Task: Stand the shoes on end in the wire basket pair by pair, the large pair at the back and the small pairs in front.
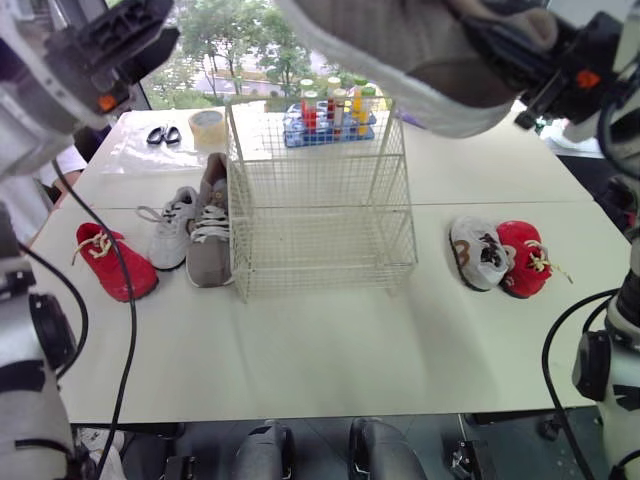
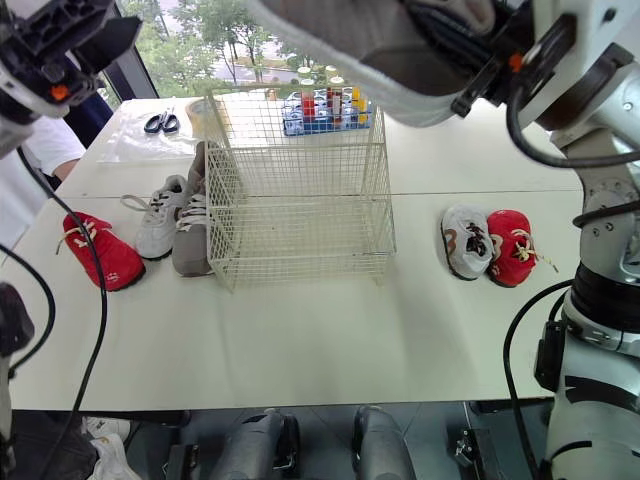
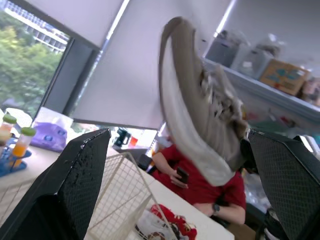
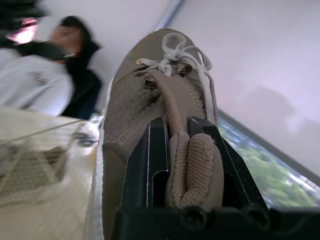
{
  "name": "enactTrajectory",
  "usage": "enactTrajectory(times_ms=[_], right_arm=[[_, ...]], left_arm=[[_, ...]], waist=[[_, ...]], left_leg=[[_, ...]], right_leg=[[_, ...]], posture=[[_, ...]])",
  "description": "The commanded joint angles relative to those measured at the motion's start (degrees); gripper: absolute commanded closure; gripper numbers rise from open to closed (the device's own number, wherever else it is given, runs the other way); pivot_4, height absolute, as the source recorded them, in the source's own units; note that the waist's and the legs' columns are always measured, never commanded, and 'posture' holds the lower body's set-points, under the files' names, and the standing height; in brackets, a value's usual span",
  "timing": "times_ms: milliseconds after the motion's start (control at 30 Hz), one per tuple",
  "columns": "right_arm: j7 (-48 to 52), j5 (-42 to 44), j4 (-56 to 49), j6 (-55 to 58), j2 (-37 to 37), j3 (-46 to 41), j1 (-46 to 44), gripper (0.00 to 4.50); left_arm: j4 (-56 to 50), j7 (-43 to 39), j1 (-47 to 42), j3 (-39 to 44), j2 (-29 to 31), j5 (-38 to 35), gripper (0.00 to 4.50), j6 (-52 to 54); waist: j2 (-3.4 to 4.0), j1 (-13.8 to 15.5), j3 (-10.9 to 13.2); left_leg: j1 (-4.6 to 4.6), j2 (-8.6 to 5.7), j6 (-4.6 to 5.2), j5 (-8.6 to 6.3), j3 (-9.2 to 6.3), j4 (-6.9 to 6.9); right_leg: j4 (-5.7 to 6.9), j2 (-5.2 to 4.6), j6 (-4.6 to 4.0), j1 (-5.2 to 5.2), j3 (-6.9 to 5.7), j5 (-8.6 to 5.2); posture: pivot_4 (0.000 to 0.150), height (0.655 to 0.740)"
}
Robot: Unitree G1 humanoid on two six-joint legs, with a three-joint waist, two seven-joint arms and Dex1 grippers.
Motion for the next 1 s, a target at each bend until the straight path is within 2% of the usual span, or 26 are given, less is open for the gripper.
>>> enactTrajectory(times_ms=[33, 200, 300, 400, 500, 633, 700, 767, 867, 967, 1000], right_arm=[[3.56, 0.54, 0.04, -5.31, -1.35, -0.73, -3.22, 4.32], [6.82, 0.31, 0.98, -8.66, -0.96, 1.36, -4.18, 4.32], [8.23, -0.51, 1.08, -10.46, -0.23, 3.37, -4.42, 4.32], [8.65, -0.94, 0.62, -11.36, 0.38, 4.91, -4.7, 4.32], [9.04, -2.27, 0.7, -12.83, 0.26, 6.04, -4.46, 4.32], [8.88, -2.76, 0.24, -13.08, 0.43, 6.1, -4.37, 4.32], [8.81, -2.8, -0.19, -12.91, 0.37, 5.95, -4.14, 4.32], [8.73, -2.83, -0.55, -12.53, 0.17, 5.88, -3.92, 4.32], [7.88, -3.37, -0.32, -12.1, 0.0, 5.6, -4.09, 4.32], [4.0, -0.41, 0.94, -8.22, 0.76, 2.09, -4.0, 2.81], [1.8, 1.34, 1.81, -6.21, 1.12, -0.36, -3.51, 2.46]], left_arm=[[7.61, -9.93, -7.3, -2.89, 1.65, 9.47, 0.0, -1.58], [17.32, -20.08, -15.41, -6.91, -0.76, 20.8, 0.0, -4.39], [19.03, -28.55, -18.59, -10.5, -2.72, 26.43, 0.0, -4.54], [21.03, -32.61, -21.13, -11.88, -5.35, 30.38, 0.0, -4.2], [21.46, -36.63, -22.07, -13.05, -7.26, 33.55, 0.7, -3.03], [21.5, -39.03, -22.67, -11.99, -8.48, 35.23, 2.47, -1.13], [20.51, -39.53, -22.49, -11.3, -8.7, 35.57, 3.21, -0.2], [19.76, -39.11, -22.22, -10.4, -8.83, 35.99, 3.71, -0.09], [19.42, -36.0, -22.07, -7.28, -9.2, 35.57, 3.83, 0.5], [17.76, -30.94, -20.16, -1.4, -8.59, 33.01, 3.83, 2.08], [16.87, -28.36, -19.02, 1.45, -8.36, 31.76, 3.83, 2.69]], waist=[[0.0, -0.07, 0.0], [-0.07, -0.03, 0.04], [-0.16, -0.07, 0.1], [-0.18, 0.0, 0.11], [-0.18, -0.17, 0.12], [-0.2, -0.8, 0.13], [-0.2, -1.06, 0.14], [-0.2, -1.11, 0.14], [-0.2, -1.04, 0.14], [-0.2, -0.99, 0.14], [-0.2, -1.02, 0.14]], left_leg=[[0.0, 0.0, 0.03, -0.02, 0.0, 0.0], [-0.03, 0.02, 0.08, -0.05, 0.03, 0.02], [-0.09, 0.04, 0.18, -0.1, 0.05, 0.03], [-0.16, 0.04, 0.16, -0.1, 0.08, 0.03], [-0.28, 0.04, -0.03, 0.02, 0.09, 0.06], [-0.28, 0.06, -0.09, 0.05, 0.08, 0.05], [-0.29, 0.07, -0.09, 0.05, 0.02, 0.05], [-0.29, 0.08, -0.09, 0.05, 0.01, 0.05], [-0.29, 0.08, -0.09, 0.05, 0.0, 0.05], [-0.29, 0.08, -0.08, 0.05, -0.01, 0.07], [-0.29, 0.09, -0.09, 0.06, -0.02, 0.07]], right_leg=[[0.0, 0.0, 0.0, 0.0, 0.0, 0.0], [0.09, 0.0, 0.01, -0.09, 0.02, -0.01], [0.1, 0.0, 0.0, -0.17, 0.03, -0.01], [0.11, -0.01, 0.0, -0.27, 0.07, -0.01], [0.14, -0.01, 0.01, -0.45, 0.13, 0.0], [0.2, 0.0, 0.01, -0.51, 0.15, 0.0], [0.21, 0.0, 0.01, -0.51, 0.16, 0.0], [0.22, -0.01, 0.02, -0.52, 0.16, 0.0], [0.22, -0.02, 0.02, -0.51, 0.16, 0.0], [0.25, -0.08, 0.02, -0.51, 0.16, 0.0], [0.3, -0.11, 0.02, -0.51, 0.17, 0.0]], posture=[[0.15, 0.74], [0.15, 0.74], [0.15, 0.74], [0.15, 0.74], [0.15, 0.74], [0.15, 0.74], [0.15, 0.74], [0.15, 0.74], [0.15, 0.74], [0.15, 0.74], [0.15, 0.74]])
